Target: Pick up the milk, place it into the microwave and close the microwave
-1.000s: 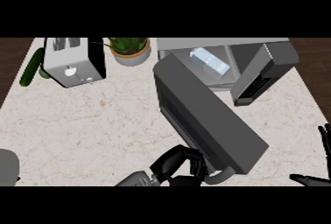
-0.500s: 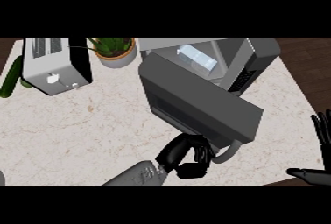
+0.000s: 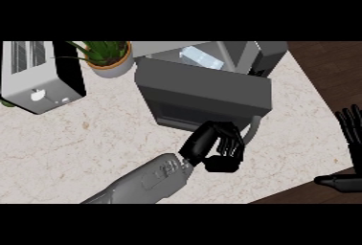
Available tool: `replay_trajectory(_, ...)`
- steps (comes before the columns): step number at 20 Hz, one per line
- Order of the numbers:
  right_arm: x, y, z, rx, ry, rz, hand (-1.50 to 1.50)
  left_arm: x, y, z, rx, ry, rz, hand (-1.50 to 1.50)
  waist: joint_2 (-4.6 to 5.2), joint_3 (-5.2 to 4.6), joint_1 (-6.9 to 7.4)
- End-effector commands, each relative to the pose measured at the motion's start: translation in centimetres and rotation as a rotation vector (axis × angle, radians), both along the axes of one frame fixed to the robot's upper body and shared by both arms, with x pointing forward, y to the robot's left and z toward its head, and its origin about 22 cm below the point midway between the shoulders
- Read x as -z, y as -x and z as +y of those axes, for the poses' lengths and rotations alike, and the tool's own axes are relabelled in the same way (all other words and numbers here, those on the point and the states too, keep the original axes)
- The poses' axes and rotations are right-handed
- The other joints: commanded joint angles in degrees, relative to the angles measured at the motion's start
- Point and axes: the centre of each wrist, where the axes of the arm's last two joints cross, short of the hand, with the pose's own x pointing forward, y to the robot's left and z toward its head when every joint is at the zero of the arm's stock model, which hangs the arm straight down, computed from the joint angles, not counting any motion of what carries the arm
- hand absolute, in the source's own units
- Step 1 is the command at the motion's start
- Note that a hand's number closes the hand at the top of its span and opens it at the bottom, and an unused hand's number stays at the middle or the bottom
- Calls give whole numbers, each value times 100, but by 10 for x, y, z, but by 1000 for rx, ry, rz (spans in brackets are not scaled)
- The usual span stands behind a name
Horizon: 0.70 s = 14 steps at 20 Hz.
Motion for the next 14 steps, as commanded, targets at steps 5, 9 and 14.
replay_trajectory(5,-31,-24,2,-108,-27,-97,-150,-39,-27,-18,-41,58,-58,150,103,16,-398)
replay_trajectory(9,-40,-35,11,-161,-37,-103,-150,-54,-40,-22,-78,53,-72,150,162,30,-527)
replay_trajectory(14,-52,-42,10,-195,-44,-112,-150,-63,-51,-23,-129,49,-80,150,207,44,-688)
